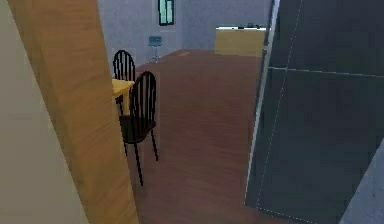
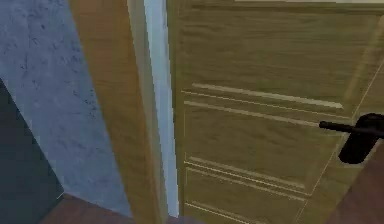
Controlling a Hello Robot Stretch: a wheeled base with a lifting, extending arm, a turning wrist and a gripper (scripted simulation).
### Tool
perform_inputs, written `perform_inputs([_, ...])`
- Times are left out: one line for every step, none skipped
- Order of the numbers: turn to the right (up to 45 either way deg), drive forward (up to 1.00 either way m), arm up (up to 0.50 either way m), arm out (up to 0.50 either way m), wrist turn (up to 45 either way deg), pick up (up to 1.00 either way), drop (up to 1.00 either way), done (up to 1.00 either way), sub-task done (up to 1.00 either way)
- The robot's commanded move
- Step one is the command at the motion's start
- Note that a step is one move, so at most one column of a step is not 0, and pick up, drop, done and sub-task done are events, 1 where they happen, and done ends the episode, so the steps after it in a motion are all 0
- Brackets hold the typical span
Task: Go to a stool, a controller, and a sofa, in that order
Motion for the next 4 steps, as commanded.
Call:
perform_inputs([0.0, 0.45, 0.00, 0.00, 0.0, 0.00, 0.00, 0.00, 0.00])
perform_inputs([0.0, 0.65, 0.00, 0.00, 0.0, 0.00, 0.00, 0.00, 0.00])
perform_inputs([-6.0, 0.00, 0.00, 0.00, 0.0, 0.00, 0.00, 0.00, 0.00])
perform_inputs([0.0, 0.50, 0.00, 0.00, 0.0, 0.00, 0.00, 0.00, 0.00])
